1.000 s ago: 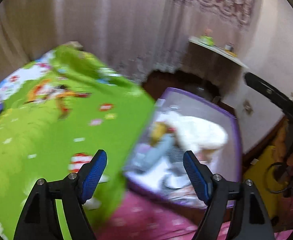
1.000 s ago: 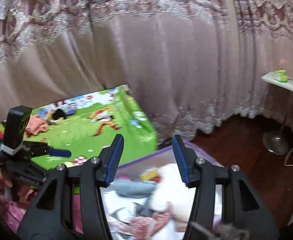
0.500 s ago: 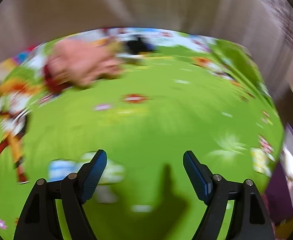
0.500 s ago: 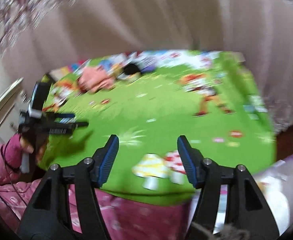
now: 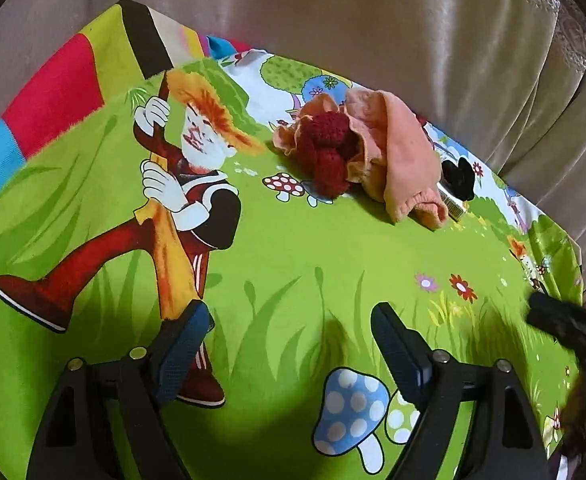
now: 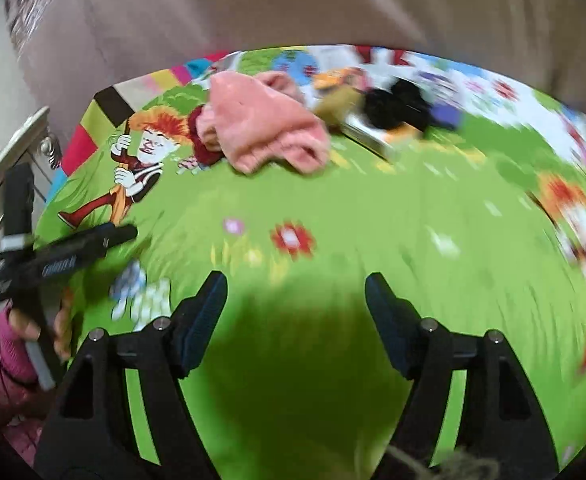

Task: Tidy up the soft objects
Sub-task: 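Return to the mat and grasp the pink fuzzy plush with the right tool, then grasp the red fuzzy mittens with the left tool, then lift the red mittens with the left tool while the right tool holds the pink plush, then carry the red mittens and pink plush to the white bin and open both tools, then return to the mat and grasp the black fuzzy item with the right tool, then grasp the pink elephant-print towel with the left tool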

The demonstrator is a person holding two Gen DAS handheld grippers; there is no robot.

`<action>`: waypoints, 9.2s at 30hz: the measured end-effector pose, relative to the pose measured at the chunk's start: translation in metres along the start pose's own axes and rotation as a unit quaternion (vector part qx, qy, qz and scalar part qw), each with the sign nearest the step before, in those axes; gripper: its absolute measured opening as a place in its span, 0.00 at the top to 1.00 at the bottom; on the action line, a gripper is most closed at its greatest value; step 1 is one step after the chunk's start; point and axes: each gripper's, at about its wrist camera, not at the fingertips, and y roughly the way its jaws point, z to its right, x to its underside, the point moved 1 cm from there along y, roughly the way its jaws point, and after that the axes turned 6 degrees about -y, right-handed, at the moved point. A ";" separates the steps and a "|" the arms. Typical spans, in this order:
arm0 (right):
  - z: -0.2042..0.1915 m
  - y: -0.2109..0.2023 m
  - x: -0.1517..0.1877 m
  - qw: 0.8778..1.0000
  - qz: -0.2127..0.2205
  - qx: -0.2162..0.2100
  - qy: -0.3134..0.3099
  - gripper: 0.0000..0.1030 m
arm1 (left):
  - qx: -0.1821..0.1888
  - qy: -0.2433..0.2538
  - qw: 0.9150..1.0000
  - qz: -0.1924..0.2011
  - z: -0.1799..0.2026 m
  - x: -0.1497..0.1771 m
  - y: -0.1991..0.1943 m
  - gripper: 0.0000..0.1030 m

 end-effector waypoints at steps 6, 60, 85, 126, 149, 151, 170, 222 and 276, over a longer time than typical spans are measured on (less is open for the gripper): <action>-0.009 0.066 -0.091 0.996 -0.009 -0.039 -0.075 0.23 | 0.007 0.014 1.000 -0.008 0.005 0.000 0.005 0.06; -0.017 -0.083 0.093 0.987 0.102 -0.072 0.102 0.84 | 0.013 0.121 0.992 0.015 0.079 0.024 -0.027 0.68; -0.031 -0.079 0.100 0.988 0.082 -0.074 0.106 0.84 | -0.062 0.281 0.957 -0.037 0.105 0.013 0.038 0.21; -0.052 -0.141 0.088 0.990 0.118 -0.030 0.065 0.84 | 0.058 0.146 0.988 0.003 0.114 0.053 -0.085 0.50; -0.054 -0.248 0.138 0.984 0.167 0.029 0.047 0.84 | 0.133 0.200 0.971 0.004 0.169 0.091 -0.155 0.50; -0.048 -0.259 0.143 0.983 0.172 0.046 0.050 0.84 | 0.146 0.223 0.964 0.000 0.183 0.098 -0.159 0.50; 0.014 -0.388 0.255 0.937 0.216 0.225 0.156 0.84 | 0.286 0.398 0.866 -0.099 0.350 0.192 -0.187 0.49; 0.006 -0.128 0.144 0.989 0.016 0.021 0.148 0.38 | -0.083 0.165 0.983 -0.001 0.069 0.013 0.007 0.21; 0.010 -0.076 0.101 0.982 0.107 -0.056 0.143 0.84 | -0.100 0.163 0.981 -0.044 0.123 -0.112 0.149 0.93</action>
